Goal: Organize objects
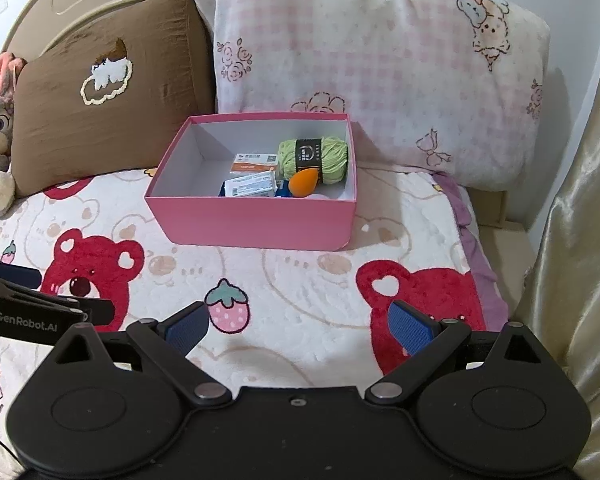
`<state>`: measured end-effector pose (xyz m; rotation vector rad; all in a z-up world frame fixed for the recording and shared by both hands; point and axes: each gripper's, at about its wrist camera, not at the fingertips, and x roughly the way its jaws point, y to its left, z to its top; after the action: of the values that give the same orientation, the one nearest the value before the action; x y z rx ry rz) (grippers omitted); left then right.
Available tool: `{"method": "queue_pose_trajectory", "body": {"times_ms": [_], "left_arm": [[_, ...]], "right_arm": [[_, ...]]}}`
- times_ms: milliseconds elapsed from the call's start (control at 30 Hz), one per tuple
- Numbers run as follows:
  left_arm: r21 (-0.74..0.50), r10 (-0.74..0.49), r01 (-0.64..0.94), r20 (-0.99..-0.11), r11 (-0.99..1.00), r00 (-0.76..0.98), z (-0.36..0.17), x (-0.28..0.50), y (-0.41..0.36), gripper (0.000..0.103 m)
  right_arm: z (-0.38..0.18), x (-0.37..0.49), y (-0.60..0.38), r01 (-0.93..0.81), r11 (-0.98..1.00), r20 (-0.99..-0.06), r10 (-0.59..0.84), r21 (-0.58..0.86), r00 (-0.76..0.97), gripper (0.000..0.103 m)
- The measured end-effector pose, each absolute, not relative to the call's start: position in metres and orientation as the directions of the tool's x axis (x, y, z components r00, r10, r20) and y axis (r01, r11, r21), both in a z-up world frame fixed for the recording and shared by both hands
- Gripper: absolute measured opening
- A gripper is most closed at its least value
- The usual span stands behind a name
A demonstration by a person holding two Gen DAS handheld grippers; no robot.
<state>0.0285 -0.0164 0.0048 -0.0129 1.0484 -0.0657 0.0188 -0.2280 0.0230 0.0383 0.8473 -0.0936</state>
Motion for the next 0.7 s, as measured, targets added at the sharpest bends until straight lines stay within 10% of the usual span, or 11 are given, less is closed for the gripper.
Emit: {"method": "queue_pose_trajectory", "body": {"times_ms": [700], "left_arm": [[-0.038,-0.062,0.058,-0.865,0.998,0.498,0.0049,0.0263,-0.0189,0.103]], "right_arm": [[0.0232,0.0174,-0.2289,0.097,0.995,-0.759,-0.068,-0.006,0.648,0.098]]}}
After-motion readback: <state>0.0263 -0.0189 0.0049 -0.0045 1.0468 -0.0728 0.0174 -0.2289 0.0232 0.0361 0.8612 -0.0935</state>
